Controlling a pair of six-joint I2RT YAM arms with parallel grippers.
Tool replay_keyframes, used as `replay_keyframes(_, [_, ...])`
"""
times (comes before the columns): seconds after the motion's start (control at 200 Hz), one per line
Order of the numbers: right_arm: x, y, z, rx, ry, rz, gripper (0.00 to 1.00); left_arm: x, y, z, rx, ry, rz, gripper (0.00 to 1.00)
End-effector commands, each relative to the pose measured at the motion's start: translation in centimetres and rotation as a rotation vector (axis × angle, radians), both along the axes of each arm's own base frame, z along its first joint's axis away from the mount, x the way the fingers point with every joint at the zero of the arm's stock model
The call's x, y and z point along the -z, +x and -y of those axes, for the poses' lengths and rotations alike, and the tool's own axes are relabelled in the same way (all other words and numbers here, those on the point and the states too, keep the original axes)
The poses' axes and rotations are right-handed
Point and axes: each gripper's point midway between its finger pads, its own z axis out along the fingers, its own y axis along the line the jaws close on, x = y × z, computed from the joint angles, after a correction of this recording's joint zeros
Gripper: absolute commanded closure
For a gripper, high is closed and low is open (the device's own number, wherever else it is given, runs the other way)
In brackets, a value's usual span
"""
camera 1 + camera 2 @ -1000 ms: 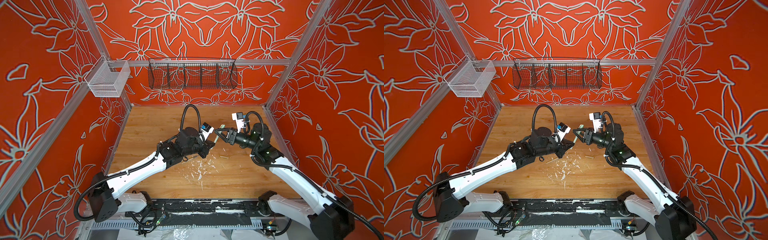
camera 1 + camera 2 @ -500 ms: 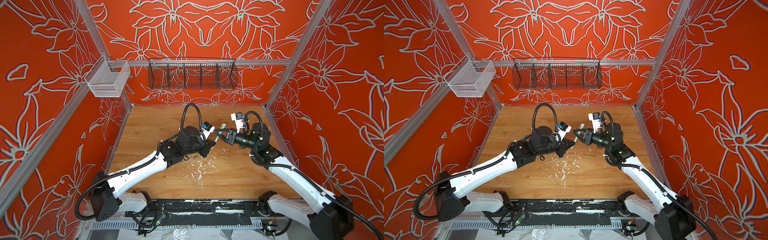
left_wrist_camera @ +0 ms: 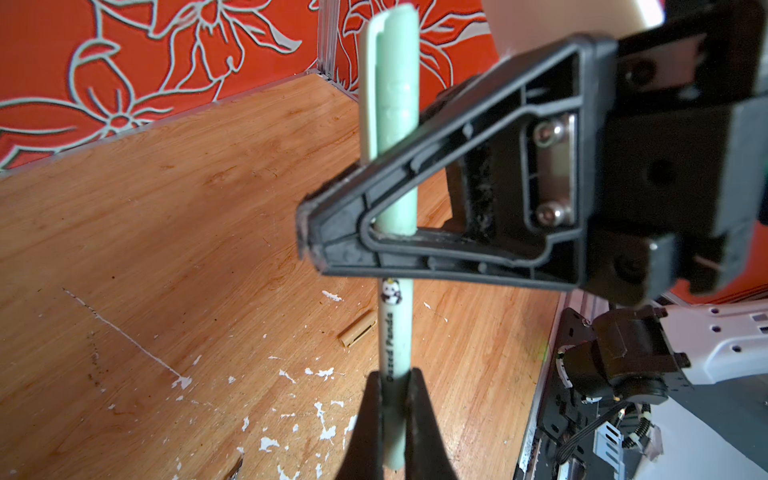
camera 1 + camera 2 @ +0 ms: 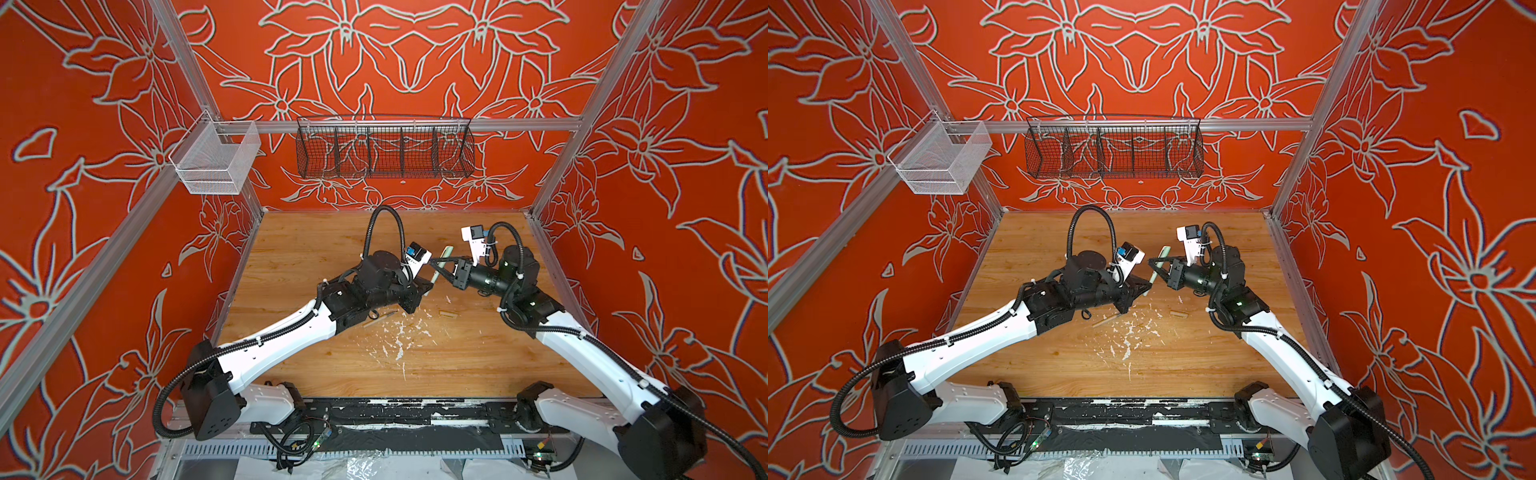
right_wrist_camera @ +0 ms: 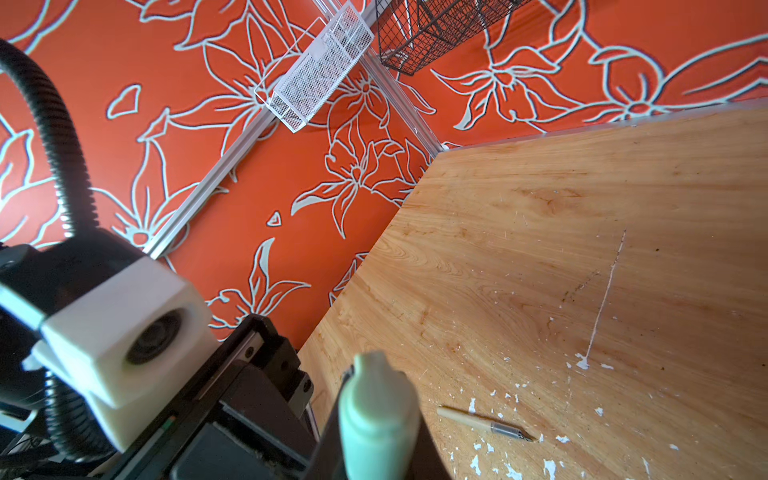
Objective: Insert the pens into the pen caps
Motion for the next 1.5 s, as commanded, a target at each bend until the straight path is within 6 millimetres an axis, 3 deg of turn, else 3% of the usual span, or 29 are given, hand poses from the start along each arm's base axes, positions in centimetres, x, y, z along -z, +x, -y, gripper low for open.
replay_keyframes(0.0, [-1.3, -0.5, -0.3, -0.022, 0.023, 0.028, 1.00, -1.0, 0.2, 0.5, 0.015, -0.013, 0.007, 0.98])
replay_keyframes(0.075, [-1.2, -0.6, -0.2, -0.017, -0.004, 0.032, 1.00, -1.1, -0.1, 0.6, 0.026, -0.013, -0.008, 0.65])
replay_keyframes(0.145, [-1.0, -0.5, 0.0, -0.011, -0.043, 0.048, 1.00, -1.1, -0.5, 0.4, 0.038, -0.009, -0.020, 0.39])
replay_keyframes(0.185, [-1.0, -0.6, 0.0, -0.017, -0.066, 0.056, 1.00, -1.1, -0.7, 0.4, 0.048, -0.005, -0.024, 0.31])
replay_keyframes(0.255, [-1.2, -1.0, -0.3, -0.053, -0.078, 0.069, 1.00, -0.8, -1.1, 0.2, 0.068, 0.013, -0.034, 0.27])
replay_keyframes(0.415, [-1.6, -1.1, -0.8, -0.085, -0.071, 0.081, 1.00, -0.5, -0.9, 0.2, 0.088, 0.030, -0.061, 0.32])
replay_keyframes(0.956, [-1.4, -1.1, -0.9, -0.076, -0.087, 0.099, 1.00, -0.2, -0.8, 1.9, 0.164, -0.003, -0.118, 0.72])
replay_keyframes(1.491, [-0.6, -1.0, -0.6, -0.062, -0.138, 0.098, 1.00, 0.3, -0.3, 1.0, 0.125, 0.016, -0.121, 0.83])
